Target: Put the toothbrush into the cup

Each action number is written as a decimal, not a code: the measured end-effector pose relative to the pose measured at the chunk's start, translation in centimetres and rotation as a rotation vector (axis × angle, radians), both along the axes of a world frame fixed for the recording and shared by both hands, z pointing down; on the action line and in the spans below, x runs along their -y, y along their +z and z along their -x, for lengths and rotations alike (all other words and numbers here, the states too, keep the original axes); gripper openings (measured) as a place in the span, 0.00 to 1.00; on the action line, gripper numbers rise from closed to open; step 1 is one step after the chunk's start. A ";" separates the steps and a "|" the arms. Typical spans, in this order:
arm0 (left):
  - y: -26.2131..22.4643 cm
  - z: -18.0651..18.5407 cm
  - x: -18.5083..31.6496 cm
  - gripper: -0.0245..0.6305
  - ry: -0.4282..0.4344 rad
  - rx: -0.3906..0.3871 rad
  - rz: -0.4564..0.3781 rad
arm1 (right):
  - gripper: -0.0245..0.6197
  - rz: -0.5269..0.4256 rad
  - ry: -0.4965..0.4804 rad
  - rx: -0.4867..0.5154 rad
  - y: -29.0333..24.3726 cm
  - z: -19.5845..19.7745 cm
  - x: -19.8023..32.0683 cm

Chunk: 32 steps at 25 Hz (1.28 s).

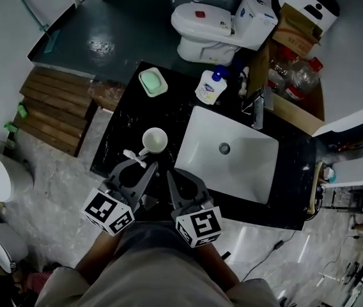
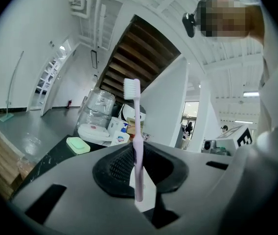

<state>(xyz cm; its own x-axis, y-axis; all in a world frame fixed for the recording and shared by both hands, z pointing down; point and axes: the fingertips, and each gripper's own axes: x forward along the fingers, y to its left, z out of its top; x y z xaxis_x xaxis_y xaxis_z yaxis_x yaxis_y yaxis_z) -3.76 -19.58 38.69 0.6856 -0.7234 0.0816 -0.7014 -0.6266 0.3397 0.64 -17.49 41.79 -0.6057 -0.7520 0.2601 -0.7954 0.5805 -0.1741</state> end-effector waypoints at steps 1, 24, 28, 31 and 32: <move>-0.1 0.0 0.5 0.11 -0.007 0.006 -0.006 | 0.05 -0.003 -0.013 0.001 0.0 0.3 0.2; 0.2 0.9 7.1 0.11 -0.016 0.052 -0.043 | 0.05 0.031 0.020 -0.015 1.1 0.3 4.2; 0.8 1.0 7.8 0.11 -0.004 0.048 -0.029 | 0.05 0.041 0.034 -0.019 1.4 0.4 4.8; 1.3 0.8 8.3 0.11 0.009 0.050 -0.020 | 0.05 0.048 0.041 -0.019 1.7 0.4 5.4; 1.6 0.7 8.4 0.11 0.014 0.054 -0.017 | 0.05 0.051 0.044 -0.019 1.8 0.4 5.6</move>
